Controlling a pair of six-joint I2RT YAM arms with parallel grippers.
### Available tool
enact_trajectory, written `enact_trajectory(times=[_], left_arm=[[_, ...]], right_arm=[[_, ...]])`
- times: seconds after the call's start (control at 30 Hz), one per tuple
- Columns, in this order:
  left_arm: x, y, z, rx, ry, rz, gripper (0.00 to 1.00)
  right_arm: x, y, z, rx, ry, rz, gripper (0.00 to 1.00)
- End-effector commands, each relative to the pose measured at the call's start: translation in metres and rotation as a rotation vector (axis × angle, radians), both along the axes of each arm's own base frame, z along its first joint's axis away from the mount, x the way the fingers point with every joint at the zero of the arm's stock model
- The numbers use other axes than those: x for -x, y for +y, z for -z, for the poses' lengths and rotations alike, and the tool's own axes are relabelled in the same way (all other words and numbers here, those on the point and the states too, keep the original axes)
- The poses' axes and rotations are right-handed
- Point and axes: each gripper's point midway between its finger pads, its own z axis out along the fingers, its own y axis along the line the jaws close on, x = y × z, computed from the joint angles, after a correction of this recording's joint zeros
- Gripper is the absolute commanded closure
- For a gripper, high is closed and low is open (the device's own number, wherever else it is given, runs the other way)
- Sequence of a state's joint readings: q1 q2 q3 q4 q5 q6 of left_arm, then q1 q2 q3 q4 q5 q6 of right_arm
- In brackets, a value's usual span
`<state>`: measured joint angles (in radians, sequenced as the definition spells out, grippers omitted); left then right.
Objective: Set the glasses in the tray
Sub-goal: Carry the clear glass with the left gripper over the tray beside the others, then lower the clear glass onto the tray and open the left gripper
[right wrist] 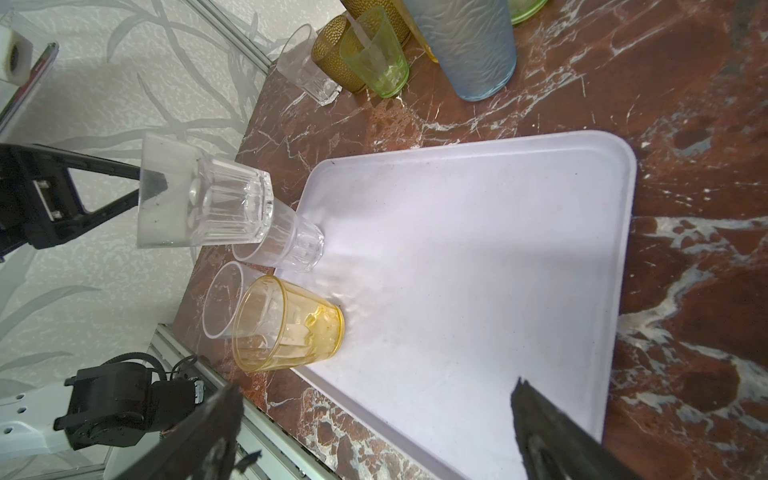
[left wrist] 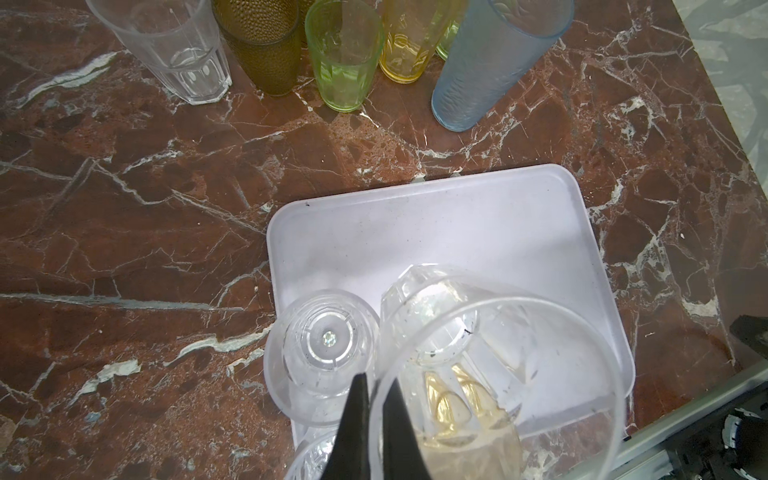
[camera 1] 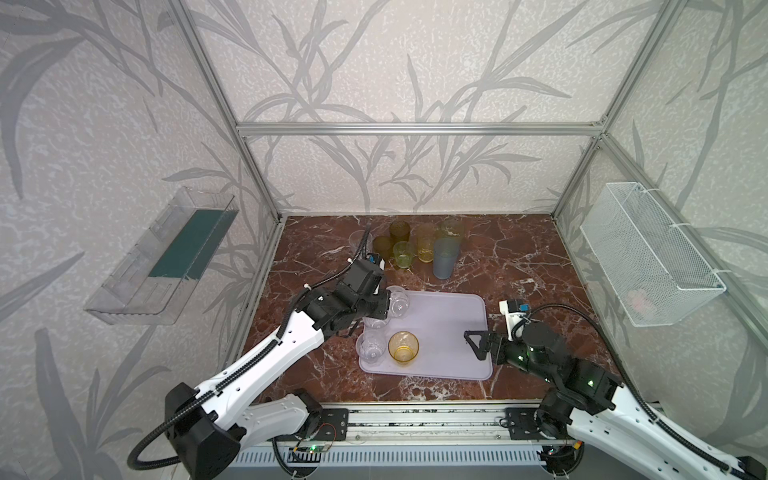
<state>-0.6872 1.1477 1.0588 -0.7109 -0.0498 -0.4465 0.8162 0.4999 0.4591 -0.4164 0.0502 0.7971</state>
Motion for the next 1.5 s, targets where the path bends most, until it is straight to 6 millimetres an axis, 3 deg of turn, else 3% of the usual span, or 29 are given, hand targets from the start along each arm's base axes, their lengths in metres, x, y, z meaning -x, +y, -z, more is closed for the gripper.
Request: enact_trajectory(times=[0.0,1.47], left_arm=[[-0.002,0.001,0.004,-0.018,0.000,-0.018,1.00],[-0.002,-0.033,0.065,-0.140,0.132,0.055,1.00]], right_arm=[[-0.001,0.000,-0.001,-0.023,-0.003,0.009,0.01],[-0.001,-0.005,0.013,-0.042,0.043,0.039,0.01]])
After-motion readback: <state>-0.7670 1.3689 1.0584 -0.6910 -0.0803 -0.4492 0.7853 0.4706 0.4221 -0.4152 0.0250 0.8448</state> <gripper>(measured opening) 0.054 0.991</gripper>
